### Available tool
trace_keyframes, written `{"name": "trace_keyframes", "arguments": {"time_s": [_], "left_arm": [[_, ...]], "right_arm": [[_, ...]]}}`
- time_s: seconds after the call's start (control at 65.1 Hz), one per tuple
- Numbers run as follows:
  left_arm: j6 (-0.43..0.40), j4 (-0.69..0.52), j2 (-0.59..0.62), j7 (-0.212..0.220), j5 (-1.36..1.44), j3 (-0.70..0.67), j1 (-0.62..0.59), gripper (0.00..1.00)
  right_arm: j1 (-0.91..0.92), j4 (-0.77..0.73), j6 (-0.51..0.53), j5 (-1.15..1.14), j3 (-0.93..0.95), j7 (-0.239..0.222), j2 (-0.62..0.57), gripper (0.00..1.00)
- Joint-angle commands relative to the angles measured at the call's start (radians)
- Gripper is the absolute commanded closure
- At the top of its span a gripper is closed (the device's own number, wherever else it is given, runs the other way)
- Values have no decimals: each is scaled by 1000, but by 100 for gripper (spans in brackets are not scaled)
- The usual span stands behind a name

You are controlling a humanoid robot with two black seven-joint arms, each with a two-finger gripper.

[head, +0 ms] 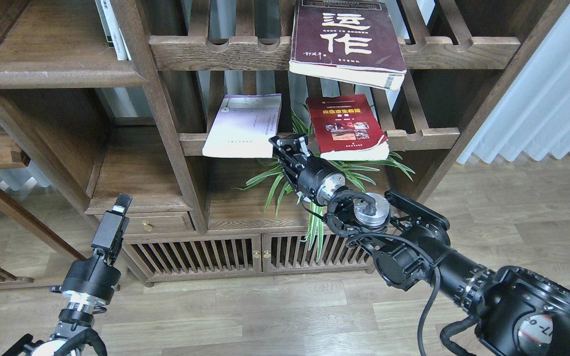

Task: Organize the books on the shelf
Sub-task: 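Push the right gripper against the white book's spine to tip it out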

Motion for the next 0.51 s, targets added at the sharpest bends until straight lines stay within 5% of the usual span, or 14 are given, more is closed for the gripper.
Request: {"name": "trace_keyframes", "arguments": {"time_s": [0.0, 0.492], "left_arm": [[0, 8, 0, 0, -1, -2, 0, 0], [0, 24, 0, 2, -13, -2, 3, 0]], "right_arm": [[-34, 38, 4, -8, 15, -7, 0, 96], [-146, 173, 33, -31, 55, -37, 0, 95]]}}
